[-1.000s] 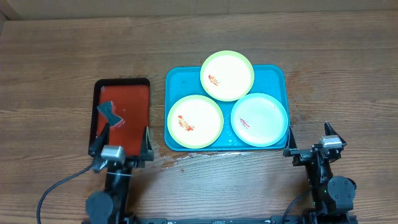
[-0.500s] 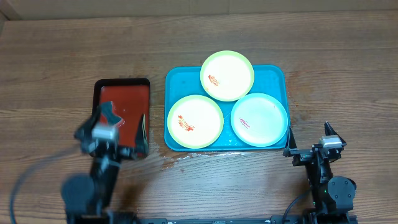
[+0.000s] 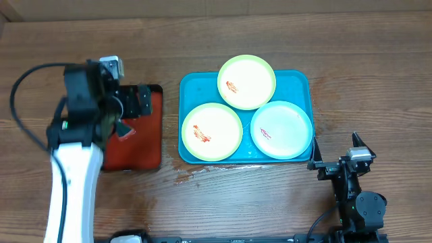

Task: Clean dirty plates on tray and stack at the side
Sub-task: 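Reach the left gripper down to the green sponge on the red tray, then grasp the green sponge with the left gripper and lift it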

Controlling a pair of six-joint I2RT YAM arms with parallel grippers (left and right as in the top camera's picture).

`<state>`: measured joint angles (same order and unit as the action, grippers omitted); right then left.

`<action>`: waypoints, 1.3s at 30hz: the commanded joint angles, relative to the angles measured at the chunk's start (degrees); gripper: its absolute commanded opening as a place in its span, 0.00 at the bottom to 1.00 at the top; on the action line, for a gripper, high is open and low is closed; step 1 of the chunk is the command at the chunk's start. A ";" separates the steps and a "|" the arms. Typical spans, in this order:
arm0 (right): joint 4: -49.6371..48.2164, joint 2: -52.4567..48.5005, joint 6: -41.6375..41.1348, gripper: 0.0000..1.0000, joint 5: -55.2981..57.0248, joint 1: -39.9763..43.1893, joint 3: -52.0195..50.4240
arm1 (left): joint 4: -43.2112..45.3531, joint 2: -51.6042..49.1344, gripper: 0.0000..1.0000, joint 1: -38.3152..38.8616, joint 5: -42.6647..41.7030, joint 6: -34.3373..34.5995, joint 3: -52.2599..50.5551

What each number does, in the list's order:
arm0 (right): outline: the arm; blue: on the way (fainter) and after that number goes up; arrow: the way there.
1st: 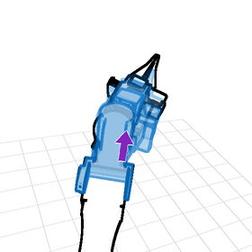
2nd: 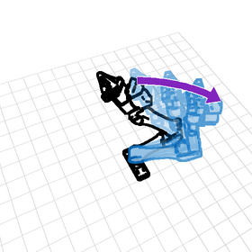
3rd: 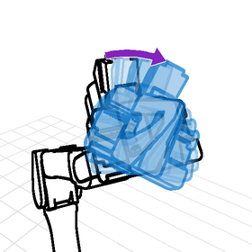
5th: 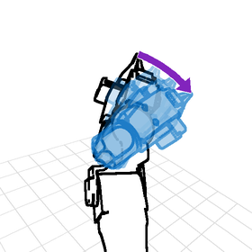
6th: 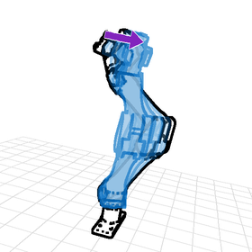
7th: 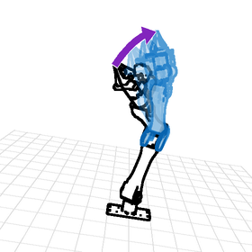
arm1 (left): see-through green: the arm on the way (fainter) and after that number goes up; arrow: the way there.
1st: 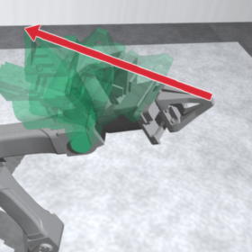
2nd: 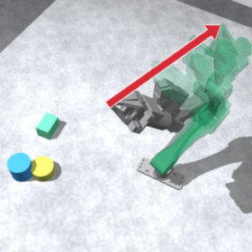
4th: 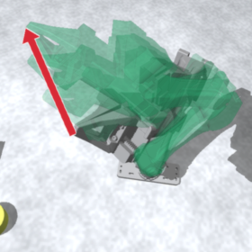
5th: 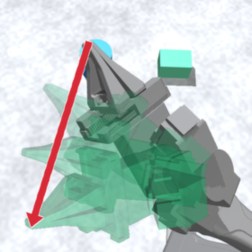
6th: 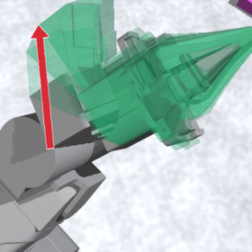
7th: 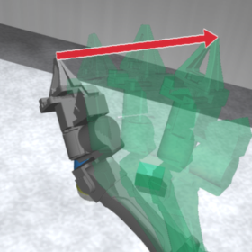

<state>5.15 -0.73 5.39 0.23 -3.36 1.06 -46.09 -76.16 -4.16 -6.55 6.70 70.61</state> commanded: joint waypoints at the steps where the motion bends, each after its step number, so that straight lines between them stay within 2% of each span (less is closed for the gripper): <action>1: -0.33 0.57 0.22 1.00 -0.31 0.37 -0.59 | -2.71 -5.88 1.00 -0.20 10.62 15.72 1.88; 4: -0.33 0.57 0.22 1.00 -0.31 0.37 -0.59 | -4.87 -10.16 1.00 -0.44 20.06 30.97 1.81; 6: -0.33 0.57 0.24 1.00 -0.31 0.37 -0.59 | -4.44 -13.27 1.00 -0.42 20.61 34.05 1.81; 19: -0.33 0.57 0.22 1.00 -0.31 0.37 -0.59 | -1.66 -25.66 1.00 -2.89 20.41 34.07 1.81; 21: -0.33 0.57 0.24 1.00 -0.31 0.37 -0.59 | -1.20 -26.88 1.00 -4.24 19.34 34.03 1.81; 24: -0.33 0.57 0.22 1.00 -0.31 0.37 -0.59 | -0.85 -29.38 0.91 -6.27 15.13 33.97 1.81; 31: -0.33 0.57 0.22 1.00 -0.31 0.37 -0.59 | 1.16 -33.14 0.89 -6.73 10.08 30.80 1.81; 34: -0.33 0.57 0.22 1.00 -0.31 0.37 -0.59 | 1.38 -34.32 0.84 -6.73 10.08 30.75 1.81; 39: -0.33 0.57 0.24 1.00 -0.31 0.37 -0.59 | 2.47 -37.00 0.63 -6.69 9.86 27.96 1.81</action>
<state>5.17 -0.73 5.41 0.21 -3.36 1.06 -43.72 -111.22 -10.98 4.43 37.01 71.26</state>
